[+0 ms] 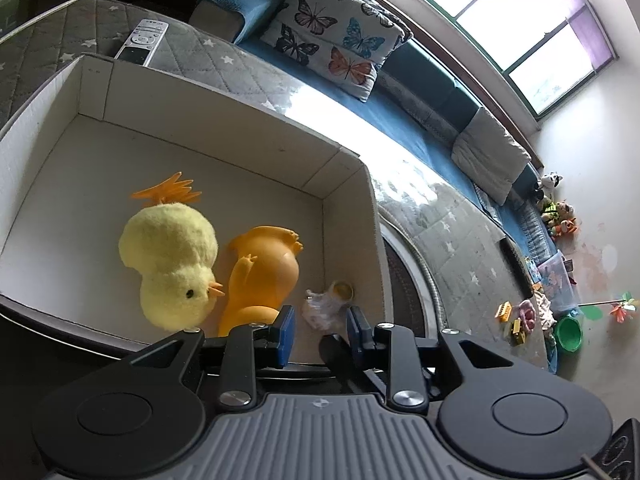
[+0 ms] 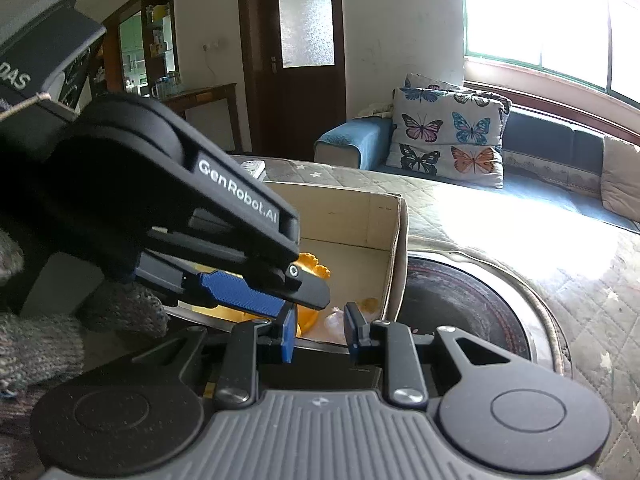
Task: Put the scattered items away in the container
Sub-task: 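Open both tools to drop the white figure into the box, then move both tools back toward the small orange duck on the table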
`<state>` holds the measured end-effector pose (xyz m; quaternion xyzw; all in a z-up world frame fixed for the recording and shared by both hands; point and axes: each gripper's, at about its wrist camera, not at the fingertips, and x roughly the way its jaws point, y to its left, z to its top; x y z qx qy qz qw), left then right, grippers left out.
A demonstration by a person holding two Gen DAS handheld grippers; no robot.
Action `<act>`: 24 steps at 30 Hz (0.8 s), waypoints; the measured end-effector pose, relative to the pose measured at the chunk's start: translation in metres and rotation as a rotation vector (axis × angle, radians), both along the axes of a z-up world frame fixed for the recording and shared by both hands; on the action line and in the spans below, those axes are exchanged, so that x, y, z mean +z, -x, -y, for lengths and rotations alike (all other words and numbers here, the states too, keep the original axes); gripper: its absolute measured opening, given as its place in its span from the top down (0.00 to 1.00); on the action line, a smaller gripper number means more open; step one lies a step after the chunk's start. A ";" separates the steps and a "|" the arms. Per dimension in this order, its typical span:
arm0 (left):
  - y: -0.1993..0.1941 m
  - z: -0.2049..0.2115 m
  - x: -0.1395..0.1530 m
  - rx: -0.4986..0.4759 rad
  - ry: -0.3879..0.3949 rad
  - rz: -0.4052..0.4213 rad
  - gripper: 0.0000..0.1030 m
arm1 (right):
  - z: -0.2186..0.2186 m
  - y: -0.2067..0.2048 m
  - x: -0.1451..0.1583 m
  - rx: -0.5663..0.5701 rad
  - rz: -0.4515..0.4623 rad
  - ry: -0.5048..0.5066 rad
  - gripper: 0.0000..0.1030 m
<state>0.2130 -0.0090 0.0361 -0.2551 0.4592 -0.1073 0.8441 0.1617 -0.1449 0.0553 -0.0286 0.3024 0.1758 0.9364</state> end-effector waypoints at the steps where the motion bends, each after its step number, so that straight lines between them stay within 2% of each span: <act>1: 0.000 0.000 0.000 -0.002 -0.002 0.003 0.70 | 0.000 0.004 0.001 0.001 0.001 0.001 0.77; 8: 0.010 0.003 0.006 -0.012 -0.047 0.032 0.70 | 0.002 0.014 0.006 0.002 0.012 -0.003 0.73; 10: 0.015 0.004 0.007 -0.015 -0.058 0.035 0.70 | 0.003 0.018 0.007 0.000 0.016 -0.001 0.66; 12: 0.020 0.005 0.009 -0.014 -0.072 0.053 0.70 | 0.005 0.022 0.009 -0.004 0.019 -0.001 0.65; 15: 0.029 0.007 0.015 -0.017 -0.098 0.081 0.69 | 0.009 0.029 0.011 -0.014 0.021 -0.003 0.53; 24: 0.052 0.019 0.018 -0.057 -0.124 0.098 0.69 | 0.020 0.049 0.007 -0.041 0.012 -0.004 0.34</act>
